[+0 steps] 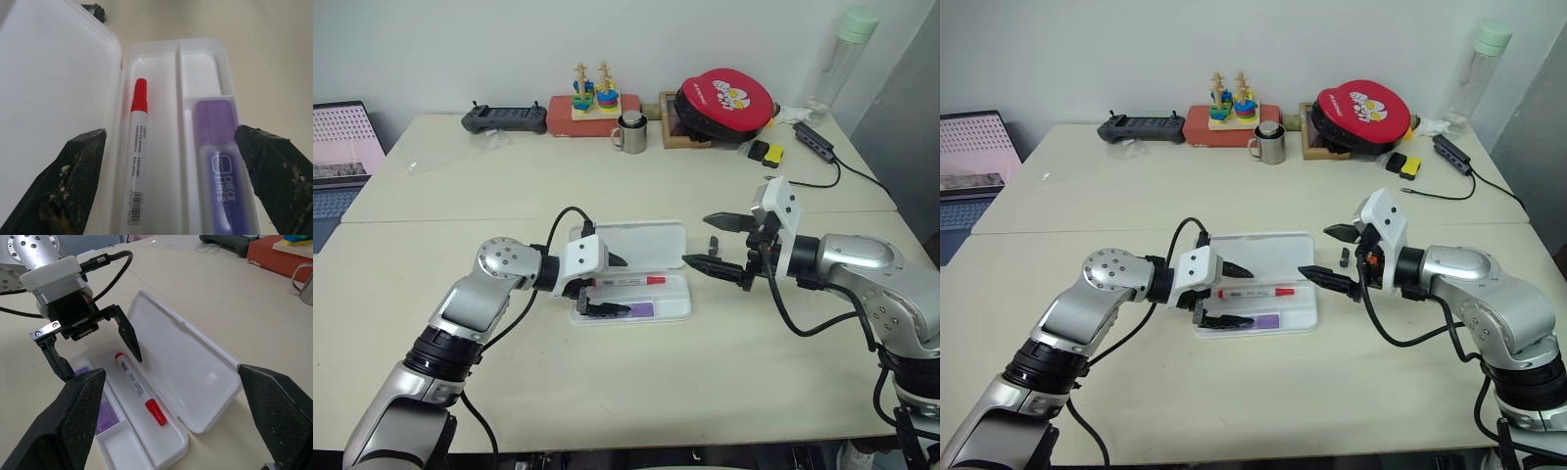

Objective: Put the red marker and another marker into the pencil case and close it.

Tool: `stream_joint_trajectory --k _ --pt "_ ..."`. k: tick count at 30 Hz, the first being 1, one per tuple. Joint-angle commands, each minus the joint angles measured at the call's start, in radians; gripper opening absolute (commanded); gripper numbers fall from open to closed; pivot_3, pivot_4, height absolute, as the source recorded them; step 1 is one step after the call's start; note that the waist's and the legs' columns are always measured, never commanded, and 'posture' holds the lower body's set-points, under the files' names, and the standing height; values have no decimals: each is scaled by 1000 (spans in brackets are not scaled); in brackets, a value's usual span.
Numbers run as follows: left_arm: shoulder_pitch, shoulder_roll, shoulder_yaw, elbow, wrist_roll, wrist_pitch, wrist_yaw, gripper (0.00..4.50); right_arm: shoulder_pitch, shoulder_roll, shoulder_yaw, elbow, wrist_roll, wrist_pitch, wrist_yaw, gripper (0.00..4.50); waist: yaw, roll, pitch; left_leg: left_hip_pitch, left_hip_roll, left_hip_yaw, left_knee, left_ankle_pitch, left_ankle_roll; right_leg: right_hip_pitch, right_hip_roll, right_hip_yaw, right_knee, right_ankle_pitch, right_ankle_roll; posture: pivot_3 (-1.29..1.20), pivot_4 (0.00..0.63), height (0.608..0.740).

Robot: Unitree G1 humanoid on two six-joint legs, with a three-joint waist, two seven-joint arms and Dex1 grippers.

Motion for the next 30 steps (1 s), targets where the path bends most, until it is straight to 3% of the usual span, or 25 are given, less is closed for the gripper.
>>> stream_joint_trajectory --k 1,7,12,19,22,30 --pt "-18 -9 105 -37 -96 70 25 4451 -7 0 -24 12 -23 16 -42 4500 0 0 0 0 0 0 0 0 0 0 0 0 0 0 0 0 150 740" --pt "-84 -94 247 -61 -291 244 107 4451 -44 94 -13 153 -151 131 -287 4500 0 0 0 0 0 0 1 0 0 0 0 0 1 0 0 0 150 740" --pt "-145 -151 251 -63 -313 272 167 4451 -65 246 16 238 -260 198 -481 4500 -5 0 0 0 0 1 1 0 0 0 0 1 1 0 0 0 150 740" --pt "-192 -199 209 -66 -288 248 199 4451 -70 412 42 329 -354 199 -601 4500 -7 0 -1 0 0 1 1 0 0 -1 0 2 2 0 0 0 150 740" --pt "-196 -200 196 -64 -270 233 207 4500 -66 424 60 358 -399 194 -617 4019 -7 0 -1 0 -1 1 1 0 0 -1 0 2 2 0 0 0 150 740" --pt "-182 -195 192 -65 -264 219 214 4500 -70 433 44 375 -449 166 -609 1775 -8 0 -1 1 -1 1 1 0 0 -1 0 2 2 0 0 0 150 740"
